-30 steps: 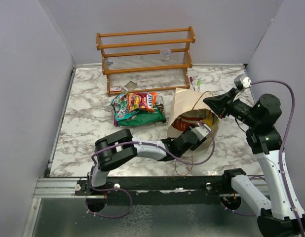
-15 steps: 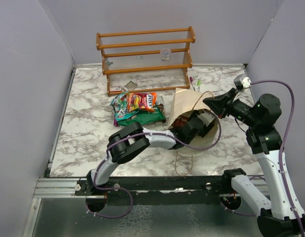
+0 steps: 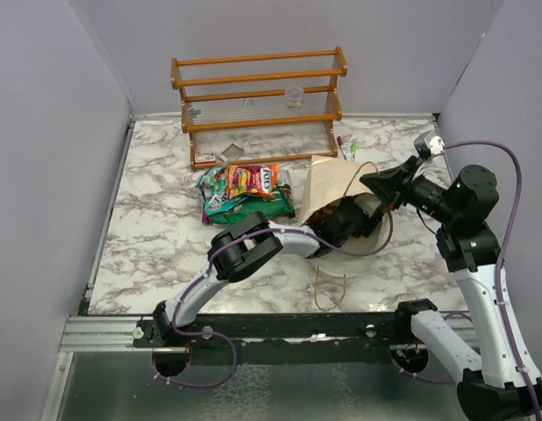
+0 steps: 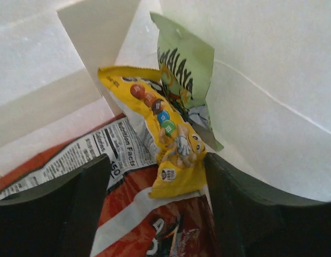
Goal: Take the snacks out of the paper bag
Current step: Take out the snack from the paper bag.
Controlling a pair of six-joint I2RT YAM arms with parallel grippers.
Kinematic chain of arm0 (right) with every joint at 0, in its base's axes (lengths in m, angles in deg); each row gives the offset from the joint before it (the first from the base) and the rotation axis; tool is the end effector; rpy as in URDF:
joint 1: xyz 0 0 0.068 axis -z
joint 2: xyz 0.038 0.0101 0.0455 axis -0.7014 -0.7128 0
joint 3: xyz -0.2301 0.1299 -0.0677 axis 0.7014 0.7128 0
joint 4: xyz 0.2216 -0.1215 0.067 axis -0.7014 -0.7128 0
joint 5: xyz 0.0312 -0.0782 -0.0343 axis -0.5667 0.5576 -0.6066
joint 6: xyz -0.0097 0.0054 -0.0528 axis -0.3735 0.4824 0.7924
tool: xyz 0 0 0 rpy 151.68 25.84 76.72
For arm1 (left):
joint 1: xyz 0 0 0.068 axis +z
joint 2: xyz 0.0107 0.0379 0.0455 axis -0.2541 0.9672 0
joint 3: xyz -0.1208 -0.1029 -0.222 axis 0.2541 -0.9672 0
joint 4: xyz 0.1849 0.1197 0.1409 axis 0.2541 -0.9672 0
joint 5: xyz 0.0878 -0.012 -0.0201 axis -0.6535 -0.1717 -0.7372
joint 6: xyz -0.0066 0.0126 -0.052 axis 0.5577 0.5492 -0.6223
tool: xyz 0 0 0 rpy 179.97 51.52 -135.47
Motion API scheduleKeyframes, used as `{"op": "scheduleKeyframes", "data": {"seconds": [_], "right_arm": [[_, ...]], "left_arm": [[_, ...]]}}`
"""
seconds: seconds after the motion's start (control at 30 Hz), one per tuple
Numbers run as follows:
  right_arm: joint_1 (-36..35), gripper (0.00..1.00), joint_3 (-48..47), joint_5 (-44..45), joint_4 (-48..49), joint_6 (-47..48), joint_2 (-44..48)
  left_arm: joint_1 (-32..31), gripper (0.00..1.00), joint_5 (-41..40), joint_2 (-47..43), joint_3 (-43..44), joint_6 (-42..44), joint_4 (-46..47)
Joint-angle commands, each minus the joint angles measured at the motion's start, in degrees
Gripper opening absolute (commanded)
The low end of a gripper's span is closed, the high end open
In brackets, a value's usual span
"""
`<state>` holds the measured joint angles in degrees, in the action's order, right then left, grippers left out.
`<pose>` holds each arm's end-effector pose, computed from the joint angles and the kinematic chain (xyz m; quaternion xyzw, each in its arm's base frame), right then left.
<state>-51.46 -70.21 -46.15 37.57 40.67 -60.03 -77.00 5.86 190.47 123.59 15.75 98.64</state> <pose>0.1578 0.0429 0.4009 -0.2216 0.6949 0.3503 0.5876 0.2505 -0.4544 0.1486 0.2890 0.7110 -0.2485 0.5909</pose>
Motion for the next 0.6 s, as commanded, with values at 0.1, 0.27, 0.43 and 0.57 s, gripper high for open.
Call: {"op": "scheduleKeyframes", "data": {"seconds": [0.1, 0.27, 0.43, 0.57], "right_arm": [[-0.2, 0.02, -2.0, -0.8, -1.6, -0.3, -0.1], [-0.2, 0.02, -2.0, -1.0, -1.3, -0.6, -0.4], [-0.2, 0.02, -1.9, -0.9, -1.2, -0.8, -0.4], [-0.2, 0.02, -1.4, -0.3, -1.0, -0.9, 0.0]], "left_arm": [[1.1, 0.54, 2.7, 1.6, 1.8, 0.6, 1.2], [1.1, 0.33, 3.3, -2.1, -1.9, 0.1, 3.0], [1.0, 0.15, 3.3, -6.8, -5.7, -0.3, 4.1], [1.1, 0.06, 4.7, -10.0, -6.2, -1.6, 0.6]]}}
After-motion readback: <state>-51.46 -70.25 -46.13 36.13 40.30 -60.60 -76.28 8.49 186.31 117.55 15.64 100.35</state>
